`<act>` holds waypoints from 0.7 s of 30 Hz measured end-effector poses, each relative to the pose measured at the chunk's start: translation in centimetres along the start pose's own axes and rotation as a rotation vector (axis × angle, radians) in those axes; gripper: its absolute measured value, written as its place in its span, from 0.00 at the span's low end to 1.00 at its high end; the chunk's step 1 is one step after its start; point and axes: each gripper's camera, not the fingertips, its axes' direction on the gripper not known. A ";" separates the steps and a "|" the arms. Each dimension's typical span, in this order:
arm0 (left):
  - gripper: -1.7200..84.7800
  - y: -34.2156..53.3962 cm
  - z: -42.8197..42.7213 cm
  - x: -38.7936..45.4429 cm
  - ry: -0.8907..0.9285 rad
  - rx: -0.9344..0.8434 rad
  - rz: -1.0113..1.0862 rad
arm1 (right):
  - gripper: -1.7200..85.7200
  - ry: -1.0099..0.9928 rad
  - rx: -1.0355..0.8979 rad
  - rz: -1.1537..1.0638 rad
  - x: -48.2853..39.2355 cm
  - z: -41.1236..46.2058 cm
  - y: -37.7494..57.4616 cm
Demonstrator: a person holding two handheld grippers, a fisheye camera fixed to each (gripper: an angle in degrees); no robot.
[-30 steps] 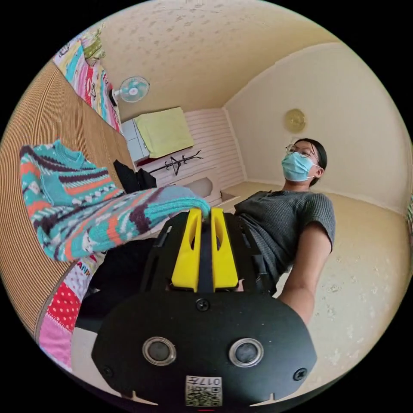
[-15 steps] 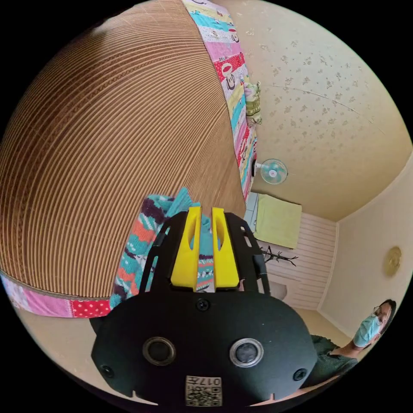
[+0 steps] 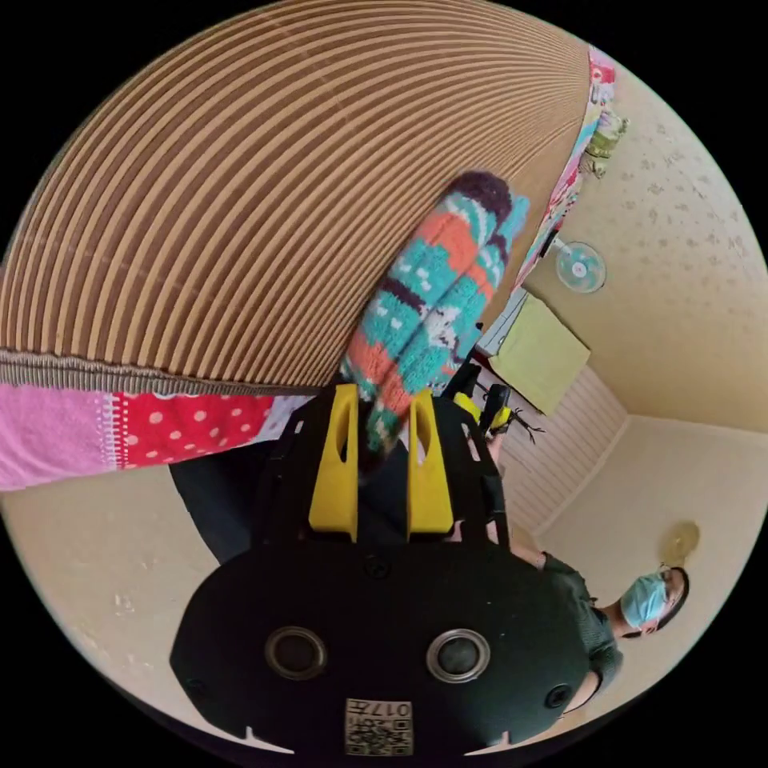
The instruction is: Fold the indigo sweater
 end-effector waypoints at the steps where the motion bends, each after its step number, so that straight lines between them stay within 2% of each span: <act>1: 0.11 0.2 0.2 2.2 -0.037 -0.025 0.101 | 0.25 0.037 -0.045 -0.026 -1.6 1.8 -1.4; 5: 0.11 1.6 1.7 9.9 -0.128 -0.071 0.338 | 0.29 0.226 -0.160 -0.117 -8.4 7.0 -6.2; 9: 0.11 3.1 6.9 19.1 -0.408 -0.112 0.507 | 0.28 0.505 -0.384 -0.127 -12.3 11.5 -9.9; 11: 0.11 3.8 9.9 22.4 -0.579 -0.100 0.592 | 0.16 0.891 -0.531 -0.114 -12.5 13.5 -11.2; 13: 0.12 4.5 13.3 25.4 -0.768 -0.094 0.673 | 0.12 1.062 -0.574 -0.191 -12.1 13.3 -10.9; 15: 0.15 5.2 15.0 26.7 -0.806 -0.130 0.742 | 0.11 0.953 -0.553 -0.259 -11.9 10.4 -9.9; 17: 0.17 6.0 15.6 27.6 -0.722 -0.203 0.822 | 0.11 0.724 -0.482 -0.403 -11.2 4.0 -6.9; 19: 0.18 6.3 15.6 27.9 -0.464 -0.358 0.859 | 0.10 0.600 -0.400 -0.507 -10.1 -1.5 -3.6; 21: 0.17 5.6 16.1 27.1 -0.272 -0.518 0.806 | 0.10 0.541 -0.314 -0.571 -8.2 -6.9 -0.1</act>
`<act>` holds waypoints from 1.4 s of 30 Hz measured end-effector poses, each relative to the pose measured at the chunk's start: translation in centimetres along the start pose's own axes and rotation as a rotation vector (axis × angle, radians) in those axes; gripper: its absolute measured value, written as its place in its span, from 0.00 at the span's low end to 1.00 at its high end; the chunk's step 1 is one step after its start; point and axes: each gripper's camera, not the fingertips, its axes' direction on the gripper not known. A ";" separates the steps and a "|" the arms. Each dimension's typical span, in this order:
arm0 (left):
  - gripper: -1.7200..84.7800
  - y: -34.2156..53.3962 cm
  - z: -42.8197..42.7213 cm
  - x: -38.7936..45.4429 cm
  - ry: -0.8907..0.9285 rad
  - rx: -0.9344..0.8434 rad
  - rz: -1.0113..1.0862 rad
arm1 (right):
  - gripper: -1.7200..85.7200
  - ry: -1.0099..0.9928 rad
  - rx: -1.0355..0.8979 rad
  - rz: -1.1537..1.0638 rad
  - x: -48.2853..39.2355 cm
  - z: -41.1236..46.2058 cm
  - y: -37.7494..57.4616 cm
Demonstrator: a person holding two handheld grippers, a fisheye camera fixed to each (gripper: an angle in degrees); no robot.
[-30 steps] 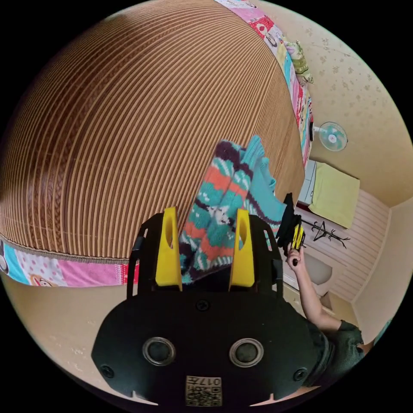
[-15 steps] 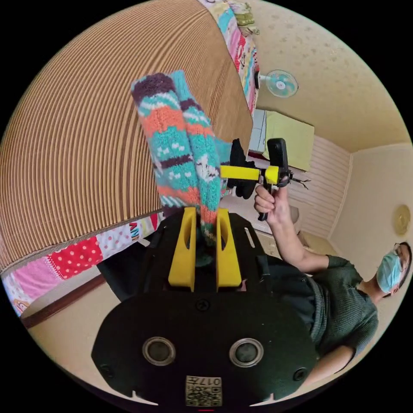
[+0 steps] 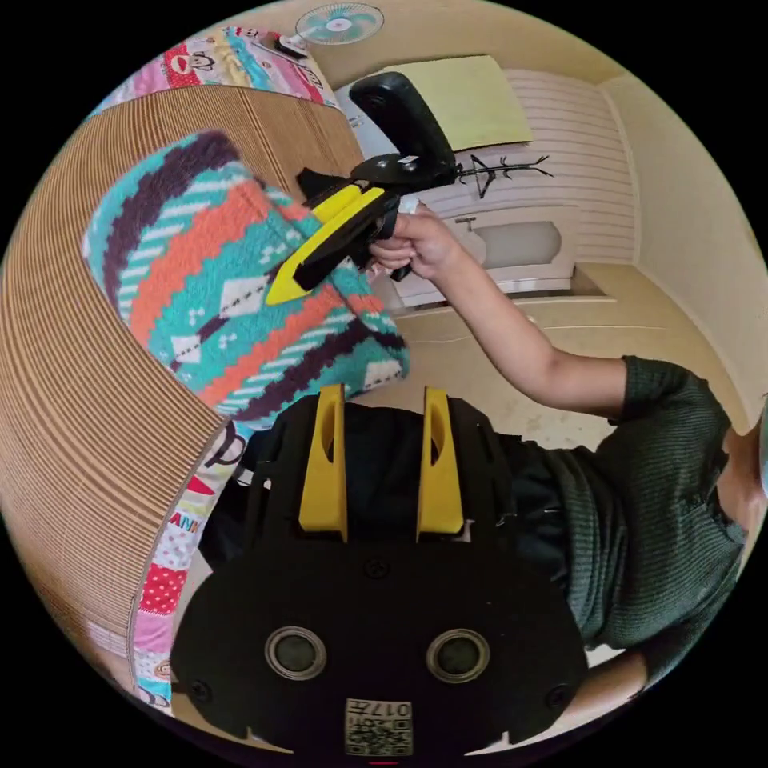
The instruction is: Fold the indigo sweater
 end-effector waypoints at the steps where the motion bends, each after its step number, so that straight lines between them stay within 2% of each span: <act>1: 0.17 -0.1 0.4 -1.0 0.100 -0.006 -0.019 | 0.11 -0.003 0.053 -0.003 1.3 -1.5 3.8; 3: 0.17 -0.1 1.0 -2.6 0.126 0.017 -0.066 | 0.11 0.016 0.085 0.055 4.3 -3.1 9.1; 8: 0.22 -2.2 4.7 -7.2 0.019 -0.071 -0.274 | 0.19 0.183 -0.006 0.793 18.1 -2.8 21.2; 10: 0.23 -3.5 6.1 -9.4 -0.030 -0.059 -0.373 | 0.22 0.154 0.101 0.851 19.2 -2.9 23.1; 11: 0.24 -3.9 6.4 -9.9 -0.039 -0.052 -0.399 | 0.23 0.065 0.201 0.833 19.7 -2.9 23.8; 14: 0.26 -5.4 7.3 -12.7 -0.070 -0.011 -0.531 | 0.25 -0.059 0.327 0.799 20.7 -1.8 24.0; 16: 0.24 -6.8 8.7 -14.8 -0.066 -0.030 -0.600 | 0.25 -0.082 0.322 0.813 21.6 0.0 23.5; 17: 0.23 -7.1 9.2 -15.2 -0.070 -0.048 -0.610 | 0.25 -0.157 0.289 0.804 22.3 2.0 22.8; 19: 0.20 -8.3 11.8 -16.8 -0.042 -0.165 -0.597 | 0.24 -0.265 0.249 0.794 23.0 5.2 21.5; 22: 0.18 -8.3 12.5 -17.9 -0.101 -0.262 -0.628 | 0.23 -0.173 0.216 0.757 21.3 6.1 19.5; 27: 0.18 -5.1 9.5 -17.1 -0.224 -0.254 -0.623 | 0.22 -0.151 0.113 0.643 18.7 6.9 13.5; 32: 0.18 3.0 2.7 -17.3 -0.384 -0.164 -0.681 | 0.22 -0.244 -0.072 0.545 14.8 12.3 0.9; 35: 0.17 9.5 -2.6 -18.0 -0.440 -0.055 -0.785 | 0.22 -0.255 -0.085 0.511 10.9 15.1 -6.7; 38: 0.16 17.1 -8.4 -17.4 -0.528 0.158 -0.922 | 0.22 -0.225 -0.052 0.482 5.7 17.4 -14.5; 40: 0.12 23.4 -12.3 -14.7 -0.633 0.399 -0.970 | 0.21 -0.203 -0.007 0.476 2.7 18.4 -18.8; 42: 0.12 28.2 -14.1 -12.6 -0.653 0.583 -0.989 | 0.20 -0.188 0.029 0.471 -0.2 19.3 -22.9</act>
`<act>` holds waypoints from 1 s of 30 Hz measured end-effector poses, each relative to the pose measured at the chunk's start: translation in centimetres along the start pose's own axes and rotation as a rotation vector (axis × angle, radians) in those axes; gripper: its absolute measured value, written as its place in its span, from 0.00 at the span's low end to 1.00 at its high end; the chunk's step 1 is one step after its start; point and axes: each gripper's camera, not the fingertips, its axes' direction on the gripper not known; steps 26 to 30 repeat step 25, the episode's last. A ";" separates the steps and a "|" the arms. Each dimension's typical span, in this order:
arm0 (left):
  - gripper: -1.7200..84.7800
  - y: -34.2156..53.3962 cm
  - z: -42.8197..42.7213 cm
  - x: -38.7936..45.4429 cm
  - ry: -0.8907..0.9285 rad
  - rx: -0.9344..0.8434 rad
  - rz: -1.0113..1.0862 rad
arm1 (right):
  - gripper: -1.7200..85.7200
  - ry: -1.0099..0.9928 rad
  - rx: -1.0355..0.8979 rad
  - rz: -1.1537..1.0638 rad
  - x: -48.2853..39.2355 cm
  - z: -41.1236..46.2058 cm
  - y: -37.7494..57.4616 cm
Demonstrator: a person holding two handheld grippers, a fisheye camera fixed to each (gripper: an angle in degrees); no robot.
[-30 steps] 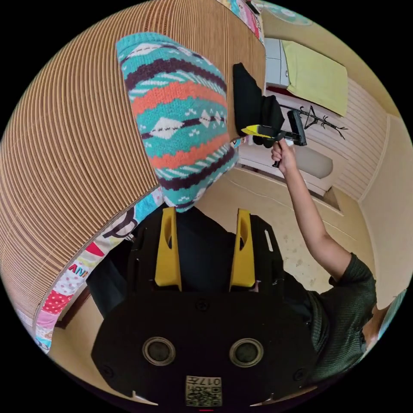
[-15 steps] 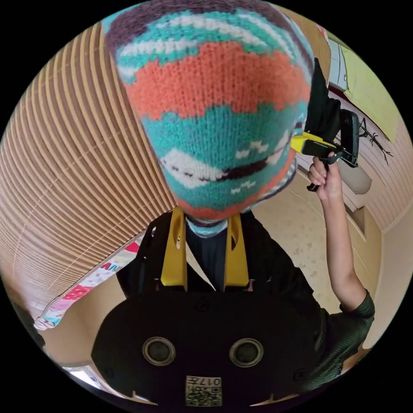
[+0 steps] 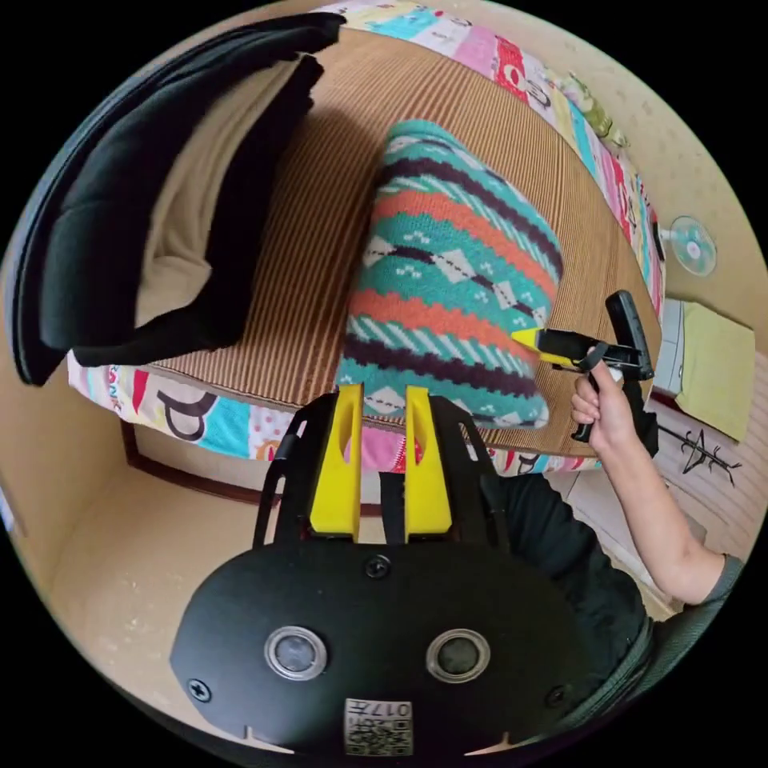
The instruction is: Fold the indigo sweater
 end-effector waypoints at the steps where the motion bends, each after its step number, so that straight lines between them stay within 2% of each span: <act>1: 0.12 1.6 -1.4 -2.3 0.036 0.072 -0.053 | 0.20 0.001 0.012 -0.015 -2.6 1.1 -1.5; 4: 0.12 6.1 -1.4 -6.9 0.087 0.103 -0.153 | 0.18 -0.022 -0.043 -0.105 -7.8 3.3 -4.6; 5: 0.11 6.9 -0.8 -7.6 0.087 0.078 -0.168 | 0.18 0.044 -0.076 -0.116 -9.0 3.4 -5.1; 7: 0.11 10.8 3.2 -9.8 0.099 -0.049 -0.232 | 0.17 0.064 -0.101 -0.153 -9.5 2.5 -5.1; 9: 0.09 14.4 7.3 -11.0 0.147 -0.162 -0.300 | 0.15 -0.019 -0.116 -0.216 -8.8 0.8 -3.9; 11: 0.08 18.4 11.8 -11.8 0.214 -0.313 -0.378 | 0.07 -0.116 -0.147 -0.245 -5.8 -2.0 -1.0; 13: 0.08 24.3 17.1 -11.9 0.253 -0.534 -0.513 | 0.05 -0.211 -0.168 -0.191 -2.3 -4.3 2.1; 16: 0.06 30.3 20.6 -10.7 0.297 -0.681 -0.691 | 0.03 -0.398 -0.138 -0.063 4.5 -9.2 9.0; 18: 0.03 32.0 21.5 -9.5 0.392 -0.644 -0.766 | 0.03 -0.479 -0.059 0.047 8.7 -12.8 14.0; 21: 0.01 31.8 22.4 -7.6 0.520 -0.558 -0.884 | 0.03 -0.490 0.095 0.251 14.5 -19.0 23.5; 25: 0.01 24.8 21.8 -5.7 0.625 -0.429 -0.887 | 0.02 -0.607 0.334 0.432 18.8 -25.5 35.7; 30: 0.01 24.8 21.8 -5.7 0.625 -0.429 -0.887 | 0.02 -0.607 0.334 0.432 18.8 -25.5 35.7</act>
